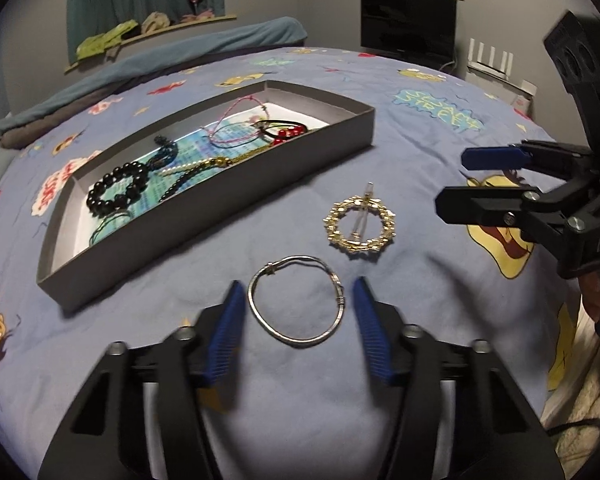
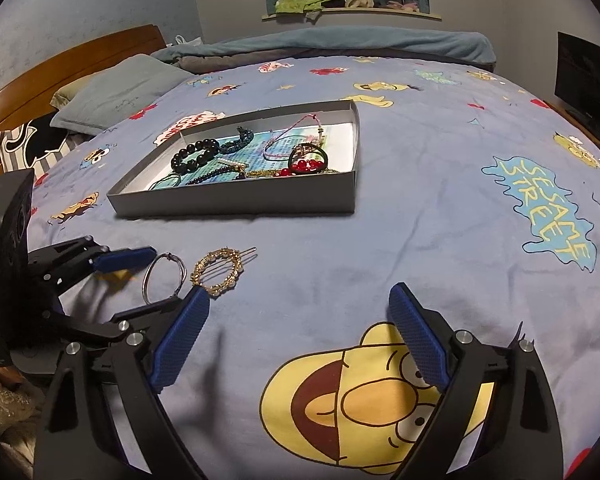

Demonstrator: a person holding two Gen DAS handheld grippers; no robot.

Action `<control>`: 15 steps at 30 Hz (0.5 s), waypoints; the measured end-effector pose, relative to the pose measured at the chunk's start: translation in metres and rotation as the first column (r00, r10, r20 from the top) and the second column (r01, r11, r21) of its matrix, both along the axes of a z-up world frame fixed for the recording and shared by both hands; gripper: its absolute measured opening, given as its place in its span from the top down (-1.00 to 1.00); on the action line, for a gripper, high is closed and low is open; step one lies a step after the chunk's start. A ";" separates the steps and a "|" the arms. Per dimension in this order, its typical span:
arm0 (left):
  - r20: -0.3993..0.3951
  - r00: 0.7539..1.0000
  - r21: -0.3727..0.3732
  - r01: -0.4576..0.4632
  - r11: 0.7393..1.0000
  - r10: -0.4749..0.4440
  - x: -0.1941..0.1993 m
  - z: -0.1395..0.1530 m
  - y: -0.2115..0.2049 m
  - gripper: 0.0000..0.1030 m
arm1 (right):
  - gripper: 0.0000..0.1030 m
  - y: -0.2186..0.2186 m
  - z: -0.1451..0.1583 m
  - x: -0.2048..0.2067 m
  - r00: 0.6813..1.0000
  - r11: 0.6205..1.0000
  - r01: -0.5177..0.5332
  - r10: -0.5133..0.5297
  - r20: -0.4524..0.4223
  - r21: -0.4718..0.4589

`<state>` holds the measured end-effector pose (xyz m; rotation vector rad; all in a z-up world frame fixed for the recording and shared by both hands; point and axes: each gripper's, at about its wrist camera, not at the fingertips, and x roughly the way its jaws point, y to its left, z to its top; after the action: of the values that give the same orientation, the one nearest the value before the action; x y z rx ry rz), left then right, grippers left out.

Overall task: Organize jewelry
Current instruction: 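Grasp the silver hoop bangle with the left tool while the right tool grasps the gold ring clip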

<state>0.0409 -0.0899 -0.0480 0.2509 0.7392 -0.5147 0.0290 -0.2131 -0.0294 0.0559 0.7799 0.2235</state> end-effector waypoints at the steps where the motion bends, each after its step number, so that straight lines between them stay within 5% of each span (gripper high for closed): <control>1: 0.005 1.000 0.005 0.002 1.000 -0.002 -0.001 0.000 -0.001 0.03 | -0.73 0.001 0.000 0.000 1.000 1.000 -0.001 0.001 0.000 0.001; 15: -0.011 0.991 -0.046 -0.134 0.990 0.134 0.003 0.016 0.052 0.03 | -0.41 0.050 -0.006 0.008 0.995 0.995 -0.099 0.099 0.009 -0.027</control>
<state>0.0444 -0.0378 -0.0325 0.1550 0.7451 -0.4050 0.0365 -0.1630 -0.0358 -0.0087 0.7757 0.3073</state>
